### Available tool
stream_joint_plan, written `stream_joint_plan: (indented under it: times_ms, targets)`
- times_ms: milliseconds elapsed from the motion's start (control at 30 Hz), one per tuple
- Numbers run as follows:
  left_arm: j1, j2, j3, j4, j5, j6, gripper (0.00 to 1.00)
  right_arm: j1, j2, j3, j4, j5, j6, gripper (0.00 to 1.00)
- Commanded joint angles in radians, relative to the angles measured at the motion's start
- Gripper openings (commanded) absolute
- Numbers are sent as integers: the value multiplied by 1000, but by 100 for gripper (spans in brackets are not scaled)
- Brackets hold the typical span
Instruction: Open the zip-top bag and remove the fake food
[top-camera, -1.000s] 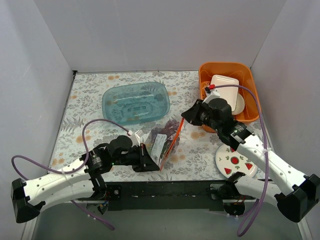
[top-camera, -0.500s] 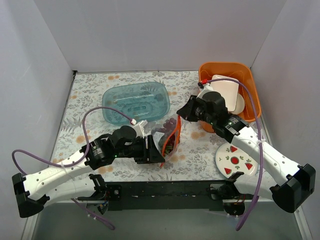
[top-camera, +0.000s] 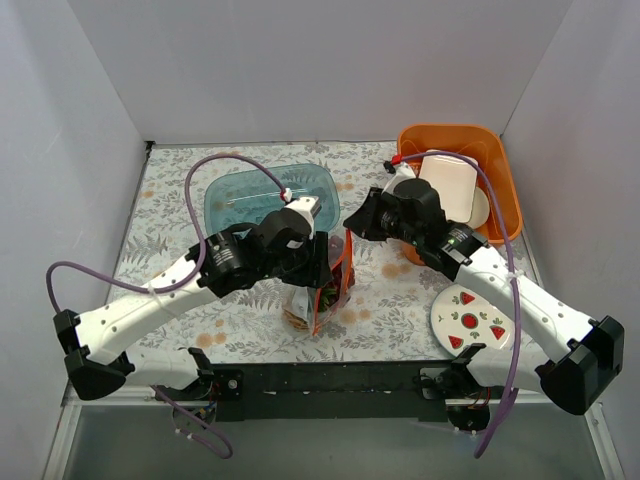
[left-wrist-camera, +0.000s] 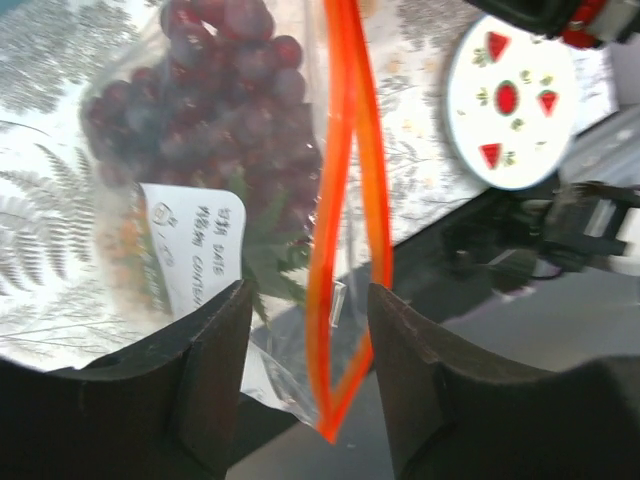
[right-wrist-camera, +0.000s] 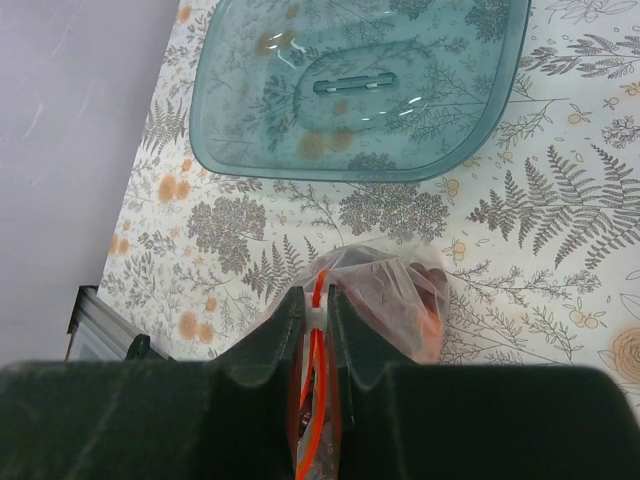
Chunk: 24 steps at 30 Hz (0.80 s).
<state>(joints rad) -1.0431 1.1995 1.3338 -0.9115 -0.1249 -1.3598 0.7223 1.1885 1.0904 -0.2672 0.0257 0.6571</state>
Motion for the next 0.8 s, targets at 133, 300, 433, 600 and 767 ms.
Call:
stream_joint_plan:
  times_ms: [133, 300, 433, 600, 767]
  targets:
    - [-5, 67, 99, -89, -81, 175, 57, 15, 17, 65, 34, 14, -2, 1]
    - [-5, 86, 76, -76, -75, 188, 57, 16, 22, 66, 31, 26, -4, 1]
    - [-8, 91, 76, -59, -41, 203, 57, 16, 31, 75, 25, 31, -7, 1]
    - [-21, 103, 96, -64, -32, 214, 58, 16, 37, 83, 25, 36, -10, 1]
    - [-31, 126, 96, -84, -104, 211, 55, 16, 40, 88, 26, 34, -11, 1]
